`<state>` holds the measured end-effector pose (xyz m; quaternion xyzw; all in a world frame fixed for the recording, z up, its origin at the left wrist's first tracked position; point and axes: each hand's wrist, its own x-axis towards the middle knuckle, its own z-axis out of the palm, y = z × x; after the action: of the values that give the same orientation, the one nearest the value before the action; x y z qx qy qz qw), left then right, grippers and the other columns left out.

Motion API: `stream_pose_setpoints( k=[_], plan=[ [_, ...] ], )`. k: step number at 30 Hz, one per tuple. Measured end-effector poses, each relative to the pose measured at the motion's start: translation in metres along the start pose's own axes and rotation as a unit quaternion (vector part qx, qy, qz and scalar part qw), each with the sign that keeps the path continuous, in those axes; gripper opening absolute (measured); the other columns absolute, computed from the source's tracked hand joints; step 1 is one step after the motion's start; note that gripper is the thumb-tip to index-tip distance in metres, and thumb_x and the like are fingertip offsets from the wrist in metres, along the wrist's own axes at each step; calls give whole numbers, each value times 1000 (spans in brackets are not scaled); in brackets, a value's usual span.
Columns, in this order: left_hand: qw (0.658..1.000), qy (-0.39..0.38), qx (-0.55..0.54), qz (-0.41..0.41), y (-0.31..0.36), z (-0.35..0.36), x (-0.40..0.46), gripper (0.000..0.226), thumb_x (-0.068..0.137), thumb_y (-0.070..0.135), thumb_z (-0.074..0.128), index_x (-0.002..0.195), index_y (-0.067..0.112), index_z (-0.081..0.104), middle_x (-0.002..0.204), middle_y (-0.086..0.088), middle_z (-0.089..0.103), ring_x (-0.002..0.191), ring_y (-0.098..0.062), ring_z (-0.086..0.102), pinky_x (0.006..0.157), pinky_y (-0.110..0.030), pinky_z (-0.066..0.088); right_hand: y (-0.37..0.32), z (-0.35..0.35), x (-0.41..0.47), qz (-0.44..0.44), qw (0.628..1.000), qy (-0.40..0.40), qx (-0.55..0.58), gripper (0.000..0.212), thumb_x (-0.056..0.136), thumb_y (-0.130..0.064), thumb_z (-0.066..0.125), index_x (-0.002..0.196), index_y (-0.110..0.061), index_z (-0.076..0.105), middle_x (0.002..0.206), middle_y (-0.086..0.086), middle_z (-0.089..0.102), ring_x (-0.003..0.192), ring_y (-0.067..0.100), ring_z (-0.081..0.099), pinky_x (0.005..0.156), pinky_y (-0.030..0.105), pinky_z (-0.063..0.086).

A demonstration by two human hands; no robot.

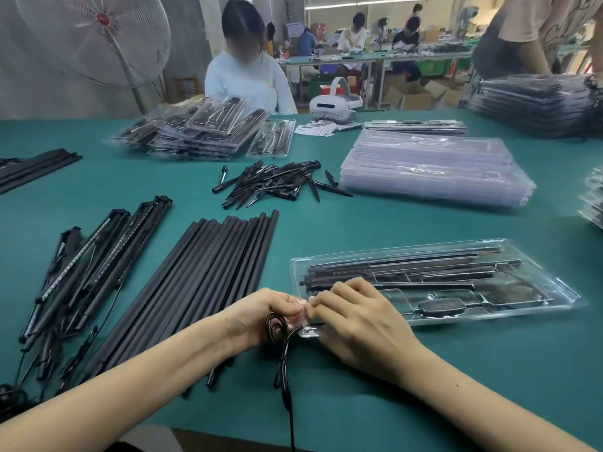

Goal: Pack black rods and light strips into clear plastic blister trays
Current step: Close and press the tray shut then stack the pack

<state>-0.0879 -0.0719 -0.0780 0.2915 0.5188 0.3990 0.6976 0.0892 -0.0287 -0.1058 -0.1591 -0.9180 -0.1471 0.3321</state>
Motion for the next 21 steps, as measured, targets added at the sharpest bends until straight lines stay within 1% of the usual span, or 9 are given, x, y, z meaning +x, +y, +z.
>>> stream_pose_setpoints(
  k=[2,4,7,10,13,15,16,19,21],
  plan=[
    [1000,0,-18,3,-1,1,1,35,90,-10,36,64,-3,58,55,-6,59,45,-9,56,50,-16,48,-1,1,-1,-1,1000,6,-17,28,94,-20,42,78,-15,64,78,-3,61,70,21,54,75,33,47],
    [1000,-3,14,3,-2,1,1,39,89,-9,37,59,0,61,55,-6,59,46,-9,52,51,-15,44,-1,3,-2,3,999,17,-31,24,93,-20,47,73,-16,61,74,-2,57,68,21,52,79,33,45],
    [998,10,51,20,4,0,-4,19,80,-3,52,68,9,59,61,-1,57,52,-8,48,51,-14,40,1,5,-7,10,999,3,-30,18,88,-18,55,70,-15,60,72,-2,57,68,21,53,80,33,46],
    [997,-10,52,48,23,-3,-7,5,75,9,59,77,14,58,68,2,58,61,-9,51,59,-18,41,0,9,-6,20,1000,-2,-9,15,82,-12,56,69,-11,62,73,2,62,66,25,57,69,34,50],
    [986,25,156,57,29,-2,-4,14,87,4,55,76,13,55,71,0,58,58,-9,54,53,-16,42,-3,12,-8,32,999,28,2,27,89,-11,51,65,-9,62,74,5,64,62,26,57,62,34,50],
    [971,80,220,41,23,-1,-3,13,93,10,54,80,11,54,74,-3,57,54,-9,52,49,-15,41,-4,12,-8,27,999,37,-25,29,91,-12,53,64,-10,62,74,6,64,60,26,56,60,34,49],
    [966,82,241,30,19,-1,-3,13,94,15,54,83,10,56,76,-4,57,52,-8,52,47,-15,40,-4,12,-7,19,998,39,-43,27,90,-11,56,64,-11,61,72,6,63,58,26,54,58,34,48],
    [963,39,265,10,12,4,-1,17,95,23,55,87,10,63,74,-1,64,52,-6,55,48,-14,41,-5,12,-7,-13,996,46,-80,21,88,-8,60,67,-11,63,70,6,60,58,25,52,56,35,45],
    [975,15,223,-8,11,8,0,20,94,19,56,78,13,66,69,1,64,61,-10,56,59,-19,43,-5,12,-8,-23,995,50,-87,20,90,-8,59,71,-11,65,71,5,59,60,24,53,58,35,46]
  ],
)
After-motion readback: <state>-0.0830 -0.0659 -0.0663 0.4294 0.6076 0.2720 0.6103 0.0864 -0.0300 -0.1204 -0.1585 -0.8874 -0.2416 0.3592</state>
